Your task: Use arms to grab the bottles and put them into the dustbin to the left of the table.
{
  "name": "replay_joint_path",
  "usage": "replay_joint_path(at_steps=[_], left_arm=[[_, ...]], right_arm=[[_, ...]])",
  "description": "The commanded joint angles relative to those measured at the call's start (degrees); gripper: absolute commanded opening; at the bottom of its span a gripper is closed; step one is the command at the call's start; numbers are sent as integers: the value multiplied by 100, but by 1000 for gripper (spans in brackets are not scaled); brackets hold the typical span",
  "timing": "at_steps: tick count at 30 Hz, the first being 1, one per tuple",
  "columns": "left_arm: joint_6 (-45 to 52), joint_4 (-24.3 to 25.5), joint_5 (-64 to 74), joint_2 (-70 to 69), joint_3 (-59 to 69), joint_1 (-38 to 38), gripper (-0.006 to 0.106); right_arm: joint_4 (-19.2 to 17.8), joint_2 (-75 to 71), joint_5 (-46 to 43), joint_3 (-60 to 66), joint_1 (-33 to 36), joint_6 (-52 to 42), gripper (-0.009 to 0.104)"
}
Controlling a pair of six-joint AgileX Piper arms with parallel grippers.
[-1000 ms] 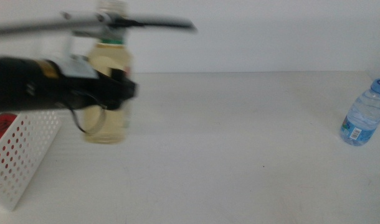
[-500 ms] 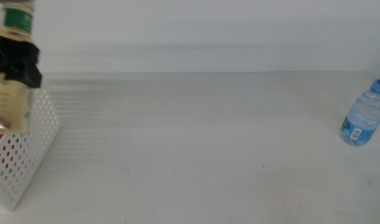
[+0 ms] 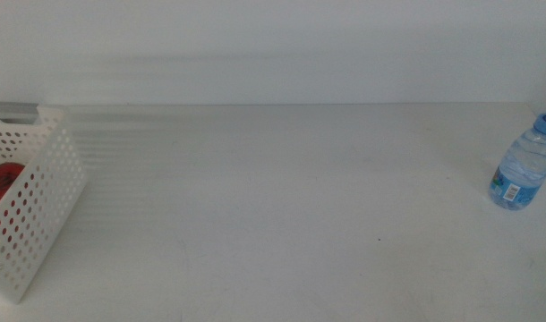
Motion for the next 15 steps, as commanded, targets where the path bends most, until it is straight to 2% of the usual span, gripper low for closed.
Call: replay_joint_path(at_steps=[1, 15], left_arm=[[62, -43, 97, -80, -239, 215, -5], [86, -60, 209, 1214, -239, 414, -5]], right_arm=[[-35, -158, -443, -44, -26, -72, 70], [-35, -158, -443, -44, -26, -72, 70]])
